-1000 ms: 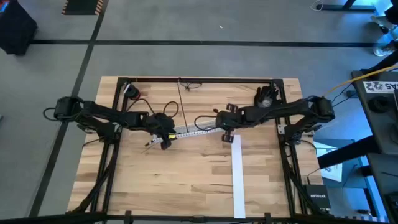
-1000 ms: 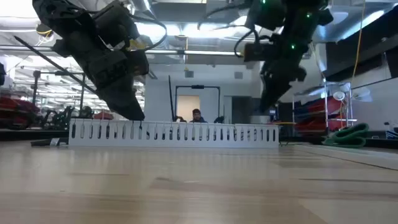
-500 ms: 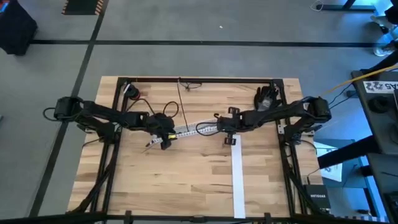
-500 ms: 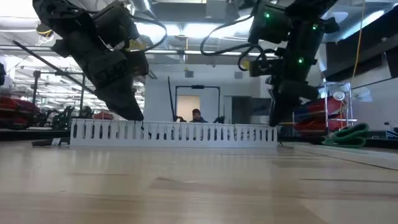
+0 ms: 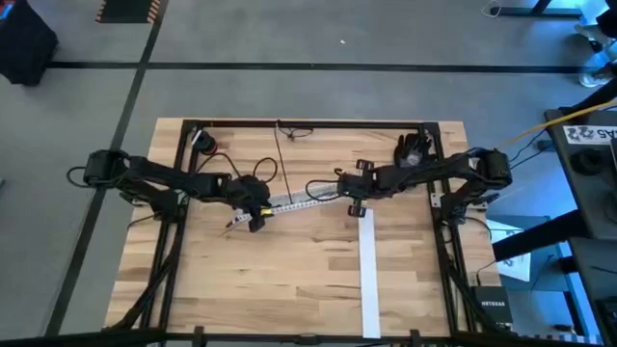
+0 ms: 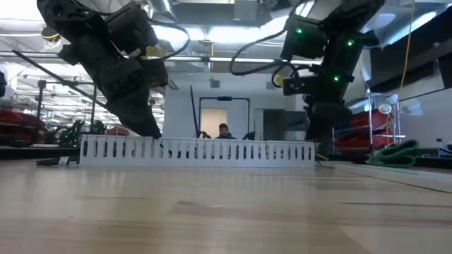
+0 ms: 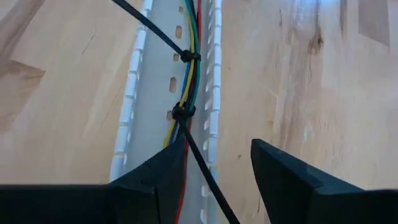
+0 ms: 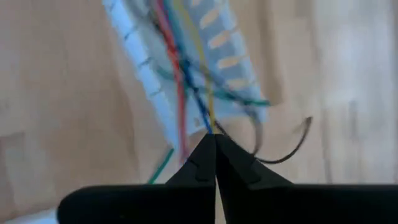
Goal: Ziptie cables
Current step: Put the set of zip-tied cables in the cable duct
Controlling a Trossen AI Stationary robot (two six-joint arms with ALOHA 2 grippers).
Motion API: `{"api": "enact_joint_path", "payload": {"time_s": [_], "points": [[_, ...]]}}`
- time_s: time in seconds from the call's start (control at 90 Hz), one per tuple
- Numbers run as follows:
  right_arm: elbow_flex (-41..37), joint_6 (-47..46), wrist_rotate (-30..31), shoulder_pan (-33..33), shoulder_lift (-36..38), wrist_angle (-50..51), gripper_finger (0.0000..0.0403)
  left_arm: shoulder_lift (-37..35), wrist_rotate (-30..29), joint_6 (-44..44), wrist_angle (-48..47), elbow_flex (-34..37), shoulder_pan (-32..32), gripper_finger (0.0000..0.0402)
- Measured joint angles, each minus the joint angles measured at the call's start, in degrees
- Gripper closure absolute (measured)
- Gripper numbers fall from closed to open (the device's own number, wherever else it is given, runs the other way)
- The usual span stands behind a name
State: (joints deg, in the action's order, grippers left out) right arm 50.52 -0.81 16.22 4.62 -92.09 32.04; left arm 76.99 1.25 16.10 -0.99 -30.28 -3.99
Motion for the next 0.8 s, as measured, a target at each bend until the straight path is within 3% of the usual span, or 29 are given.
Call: {"api": "enact_joint_path", "payload": {"time_s": [0.156,0.378,0.544,0.8], "points": [[-1.08,-0.16,0.23,0.0,-0.02,0.91,0.04,0.0,-0.02,-0.02,0.02,0.0,0.0,0.0227],[4.34,0.01,3.57,-0.09,0.68,5.55,0.04,0.0,0.0,-0.11,0.07,0.0,0.0,0.0227],[6.04,0.28,-4.5,-0.13,1.3,-0.52,0.04,0.0,-0.02,-0.15,0.13,0.0,0.0,0.0227],[5.95,1.15,-7.86,-0.14,-2.63,-1.41,0.04,0.0,-0.02,-0.22,-0.05,0.0,0.0,0.0227]]}}
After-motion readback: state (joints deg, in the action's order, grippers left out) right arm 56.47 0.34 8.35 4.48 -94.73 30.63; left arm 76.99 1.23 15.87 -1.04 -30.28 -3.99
